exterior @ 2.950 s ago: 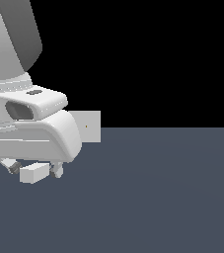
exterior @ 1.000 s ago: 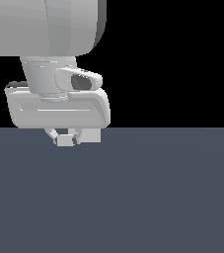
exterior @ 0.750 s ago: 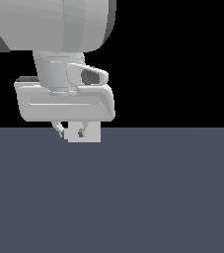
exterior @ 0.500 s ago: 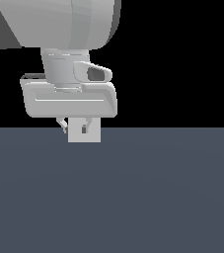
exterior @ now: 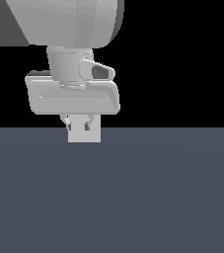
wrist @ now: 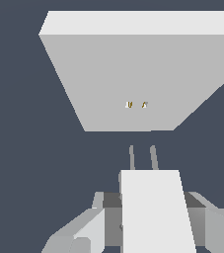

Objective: Plug the charger into the wall socket.

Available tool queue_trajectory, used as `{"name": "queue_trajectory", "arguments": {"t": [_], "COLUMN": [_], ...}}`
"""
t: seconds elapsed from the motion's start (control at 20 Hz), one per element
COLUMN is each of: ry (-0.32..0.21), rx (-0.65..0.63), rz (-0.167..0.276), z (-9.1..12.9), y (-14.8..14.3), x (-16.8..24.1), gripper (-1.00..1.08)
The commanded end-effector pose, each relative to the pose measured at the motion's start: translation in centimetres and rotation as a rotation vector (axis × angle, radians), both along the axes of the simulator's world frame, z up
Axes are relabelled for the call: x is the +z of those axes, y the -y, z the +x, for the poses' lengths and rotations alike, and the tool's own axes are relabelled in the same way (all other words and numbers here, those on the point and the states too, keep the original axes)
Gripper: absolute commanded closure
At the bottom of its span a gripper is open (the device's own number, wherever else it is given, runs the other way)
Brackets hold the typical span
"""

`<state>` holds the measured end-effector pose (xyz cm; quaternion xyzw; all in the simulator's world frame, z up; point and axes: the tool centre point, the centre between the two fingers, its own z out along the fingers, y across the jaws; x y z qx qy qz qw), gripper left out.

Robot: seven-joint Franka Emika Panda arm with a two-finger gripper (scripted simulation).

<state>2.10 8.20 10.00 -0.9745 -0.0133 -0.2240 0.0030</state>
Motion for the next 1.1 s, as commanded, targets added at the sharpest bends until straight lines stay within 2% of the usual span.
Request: {"name": "queue_trajectory", "arguments": {"t": [0.0,0.4,1.05], "ry": [0.000,-0.001,-0.001], "rx": [0.002,0.001,0.001], "rz": [0.000,0.001,0.002], "z": [0.0,0.5,4.6], "y": [0.0,0.0,-0.2], "x": [0.0,0.0,0.0], "gripper": [1.08,1.08,1.08]}}
